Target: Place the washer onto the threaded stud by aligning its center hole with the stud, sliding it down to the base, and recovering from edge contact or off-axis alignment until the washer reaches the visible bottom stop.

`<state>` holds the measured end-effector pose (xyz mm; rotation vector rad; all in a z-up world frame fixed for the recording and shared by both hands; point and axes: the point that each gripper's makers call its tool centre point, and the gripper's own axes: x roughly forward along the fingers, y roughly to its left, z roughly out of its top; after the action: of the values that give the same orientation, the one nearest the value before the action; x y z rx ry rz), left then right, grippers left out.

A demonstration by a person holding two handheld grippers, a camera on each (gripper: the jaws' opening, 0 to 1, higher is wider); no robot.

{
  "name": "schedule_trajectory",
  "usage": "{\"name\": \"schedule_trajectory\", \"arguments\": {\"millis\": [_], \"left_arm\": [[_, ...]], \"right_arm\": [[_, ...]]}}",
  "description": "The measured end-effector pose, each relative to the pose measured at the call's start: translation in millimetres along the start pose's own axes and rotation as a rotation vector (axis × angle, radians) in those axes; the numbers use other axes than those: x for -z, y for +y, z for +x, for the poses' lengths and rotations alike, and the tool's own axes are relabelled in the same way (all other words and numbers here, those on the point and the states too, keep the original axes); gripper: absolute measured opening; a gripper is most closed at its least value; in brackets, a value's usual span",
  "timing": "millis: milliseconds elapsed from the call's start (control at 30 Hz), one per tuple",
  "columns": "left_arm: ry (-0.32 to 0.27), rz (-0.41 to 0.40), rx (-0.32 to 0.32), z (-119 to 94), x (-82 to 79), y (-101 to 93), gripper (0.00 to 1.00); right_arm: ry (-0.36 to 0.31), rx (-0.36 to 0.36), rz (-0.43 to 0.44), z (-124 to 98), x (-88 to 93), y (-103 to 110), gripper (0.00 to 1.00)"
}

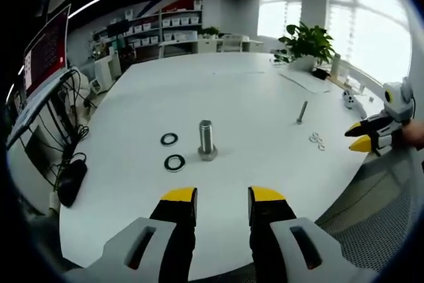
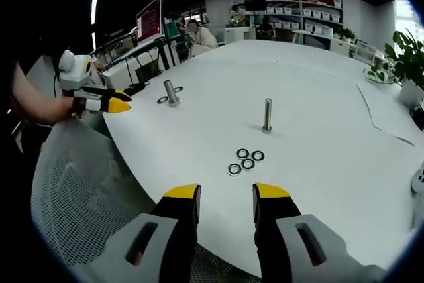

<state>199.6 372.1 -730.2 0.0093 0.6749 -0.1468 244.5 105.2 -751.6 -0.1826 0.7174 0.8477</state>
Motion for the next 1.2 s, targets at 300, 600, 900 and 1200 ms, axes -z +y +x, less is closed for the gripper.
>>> {"name": "schedule_trajectory", "arguments": {"millis": [300,600,900,1200], "left_arm": [[-0.003,-0.001,-0.004,0.2,-0.4,1.6,0.29],[-0.002,-0.002,-0.003,0.1,-0.5,1.2,0.29],[-0.007,-0.005,-0.004,-0.4,-1.1,2.0,0.28],[-0.01,0.0,0.001,-0.7,-1.0,1.7,0.26]], "right_arm": [[0.001,0.002,0.019,-0.2,0.7,-0.7,0.34],[0.006,0.006,0.028,0.3,2.0,-2.1,0.34],[0.009,0.002,0.021,0.4,2.3,-0.6,0.33],[0.013,-0.005,0.016,1.5,3.3,0.9,0.33]]}}
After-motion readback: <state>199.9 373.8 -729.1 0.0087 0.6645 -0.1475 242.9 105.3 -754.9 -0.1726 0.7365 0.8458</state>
